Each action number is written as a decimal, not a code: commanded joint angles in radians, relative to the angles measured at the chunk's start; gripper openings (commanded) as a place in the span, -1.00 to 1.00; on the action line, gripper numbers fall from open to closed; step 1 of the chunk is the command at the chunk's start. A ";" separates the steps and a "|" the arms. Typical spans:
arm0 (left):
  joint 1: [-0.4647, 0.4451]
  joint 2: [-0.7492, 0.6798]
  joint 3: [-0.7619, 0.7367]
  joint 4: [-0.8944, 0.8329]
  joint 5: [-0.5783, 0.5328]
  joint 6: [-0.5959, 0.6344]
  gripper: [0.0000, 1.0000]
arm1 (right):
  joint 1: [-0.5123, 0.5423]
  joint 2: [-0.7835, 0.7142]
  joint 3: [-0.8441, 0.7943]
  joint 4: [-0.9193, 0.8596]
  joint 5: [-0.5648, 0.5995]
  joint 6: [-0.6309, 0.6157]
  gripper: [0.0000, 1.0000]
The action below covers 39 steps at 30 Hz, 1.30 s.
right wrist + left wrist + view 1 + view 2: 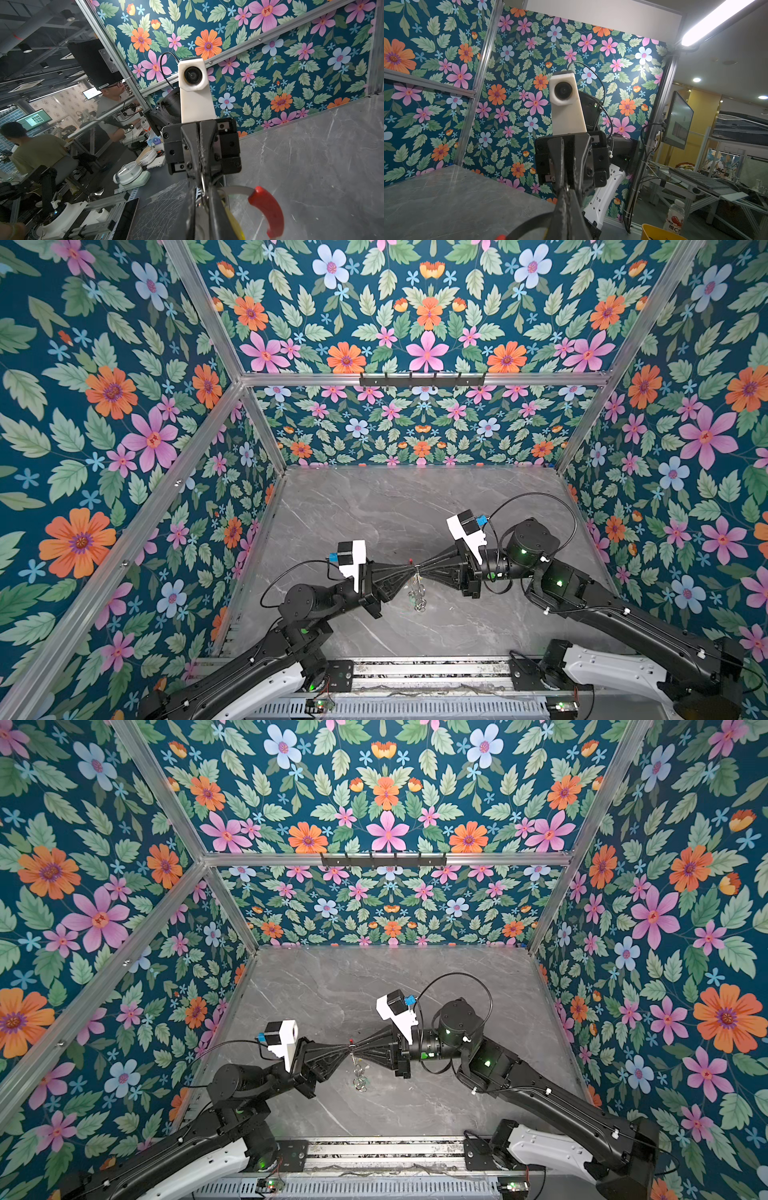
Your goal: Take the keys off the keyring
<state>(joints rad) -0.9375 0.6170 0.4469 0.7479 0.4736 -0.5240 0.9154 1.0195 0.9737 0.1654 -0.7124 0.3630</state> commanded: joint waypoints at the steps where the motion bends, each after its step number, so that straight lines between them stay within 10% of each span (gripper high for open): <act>1: 0.001 -0.002 0.000 0.042 0.001 -0.004 -1.00 | 0.001 -0.002 0.008 0.006 0.017 0.000 -0.86; 6: -0.001 -0.002 0.009 0.012 -0.009 -0.010 -1.00 | 0.001 -0.017 0.020 -0.060 0.048 -0.019 -1.00; 9: 0.000 -0.011 0.024 -0.046 -0.010 -0.011 -0.40 | 0.000 -0.035 0.046 -0.167 0.077 -0.054 -1.00; 13: 0.000 -0.031 0.056 -0.177 -0.002 0.013 -0.16 | -0.002 -0.036 0.115 -0.398 0.107 -0.134 -1.00; 25: 0.000 0.021 0.193 -0.486 0.126 0.033 -0.12 | -0.014 0.044 0.342 -0.891 0.106 -0.353 -1.00; 39: 0.000 0.109 0.260 -0.569 0.212 0.041 -0.35 | -0.013 0.116 0.433 -0.966 0.087 -0.403 -1.00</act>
<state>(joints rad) -0.9367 0.7231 0.7002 0.1791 0.6571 -0.4938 0.9012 1.1324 1.3952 -0.7967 -0.6117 -0.0227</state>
